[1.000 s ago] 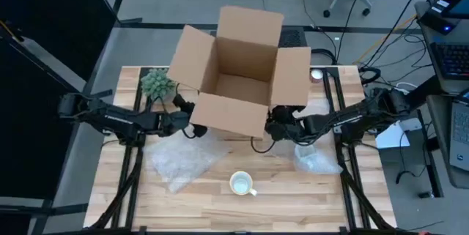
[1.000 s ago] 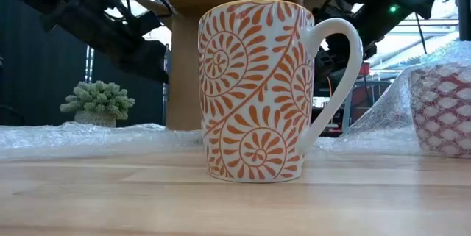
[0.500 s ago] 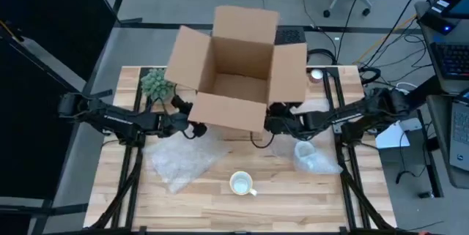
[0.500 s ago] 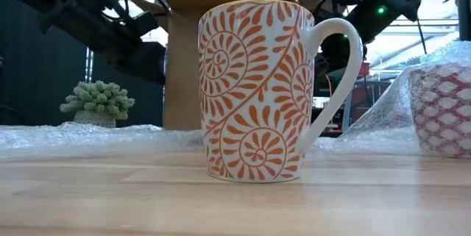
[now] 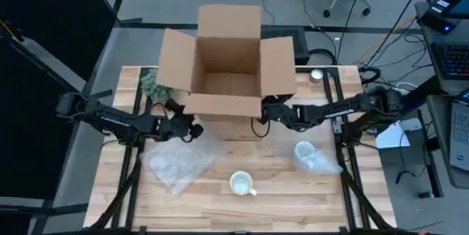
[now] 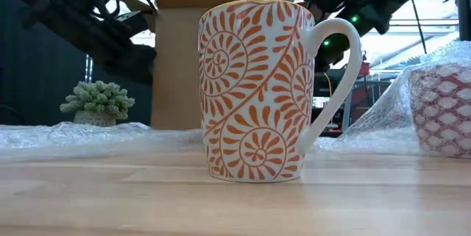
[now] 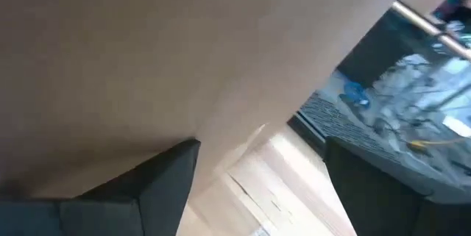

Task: Wrap mug
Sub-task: Wrap the red mug with bubble wrap

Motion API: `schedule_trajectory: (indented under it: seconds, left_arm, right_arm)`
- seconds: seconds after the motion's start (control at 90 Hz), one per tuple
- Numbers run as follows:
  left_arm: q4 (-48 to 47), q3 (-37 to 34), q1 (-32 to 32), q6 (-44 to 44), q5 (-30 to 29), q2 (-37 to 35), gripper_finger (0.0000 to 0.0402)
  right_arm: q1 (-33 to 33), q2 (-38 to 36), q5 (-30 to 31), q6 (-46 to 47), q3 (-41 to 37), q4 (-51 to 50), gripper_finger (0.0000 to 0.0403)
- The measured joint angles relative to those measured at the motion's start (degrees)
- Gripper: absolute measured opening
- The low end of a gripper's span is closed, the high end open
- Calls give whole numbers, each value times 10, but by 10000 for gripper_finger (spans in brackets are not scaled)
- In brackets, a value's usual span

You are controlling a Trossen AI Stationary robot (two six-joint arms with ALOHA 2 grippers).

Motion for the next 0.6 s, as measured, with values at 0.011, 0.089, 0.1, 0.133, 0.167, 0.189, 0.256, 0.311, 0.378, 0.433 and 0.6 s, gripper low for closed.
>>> schedule_trajectory:
  seconds: [0.011, 0.089, 0.1, 0.133, 0.167, 0.189, 0.256, 0.311, 0.378, 0.433, 0.6]
  left_arm:
    - [-1, 0, -1, 0, -1, -1, 0]
    - [-1, 0, -6, 10, -10, -11, 0]
    - [-1, 0, -7, 11, -10, -13, 0]
    - [-1, 0, -11, 11, -9, -20, 0]
    - [-1, 1, -15, 11, -9, -28, 0]
    - [-1, 3, -18, 11, -8, -34, 0]
    - [-2, 9, -28, 10, -7, -57, 0]
    - [0, 14, -39, 9, -6, -79, 0]
    - [3, 20, -50, 10, -6, -103, 0]
    - [0, 21, -58, 11, -1, -121, 0]
    - [-20, 21, -72, 9, 0, -148, 0]
  right_arm:
    - [-3, 0, -4, -4, 0, 3, 287]
    - [-13, -5, -15, -24, 0, 2, 288]
    - [-13, -7, -14, -25, 0, -1, 288]
    - [-12, -17, -15, -28, 1, -15, 288]
    - [-11, -31, -21, -29, 1, -35, 288]
    - [-9, -42, -22, -28, 1, -48, 288]
    - [0, -83, -27, -10, 2, -89, 288]
    - [8, -121, -35, 9, 2, -128, 288]
    - [13, -173, -46, 44, 3, -188, 288]
    - [12, -218, -48, 75, 3, -243, 288]
    - [-6, -269, -115, 112, 3, -293, 288]
